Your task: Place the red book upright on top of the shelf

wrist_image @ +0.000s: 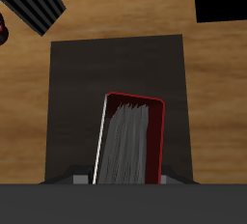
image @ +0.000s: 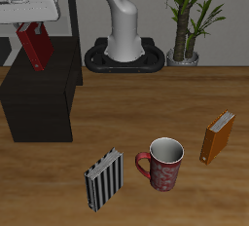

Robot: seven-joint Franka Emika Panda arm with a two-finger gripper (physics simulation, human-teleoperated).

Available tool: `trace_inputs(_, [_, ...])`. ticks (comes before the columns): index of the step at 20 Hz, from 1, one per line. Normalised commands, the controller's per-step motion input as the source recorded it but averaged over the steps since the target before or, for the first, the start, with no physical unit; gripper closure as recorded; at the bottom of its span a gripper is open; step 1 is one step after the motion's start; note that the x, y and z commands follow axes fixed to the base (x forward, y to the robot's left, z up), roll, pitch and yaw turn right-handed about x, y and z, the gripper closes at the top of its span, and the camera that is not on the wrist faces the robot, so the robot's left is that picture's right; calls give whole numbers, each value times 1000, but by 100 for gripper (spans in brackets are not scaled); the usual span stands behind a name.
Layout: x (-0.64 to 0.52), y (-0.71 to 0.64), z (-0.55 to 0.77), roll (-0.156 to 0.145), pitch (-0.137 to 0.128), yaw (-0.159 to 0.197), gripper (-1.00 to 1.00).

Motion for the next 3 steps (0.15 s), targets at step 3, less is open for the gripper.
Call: trace_inputs(3, [29, -3, -62, -25, 22, 5, -100])
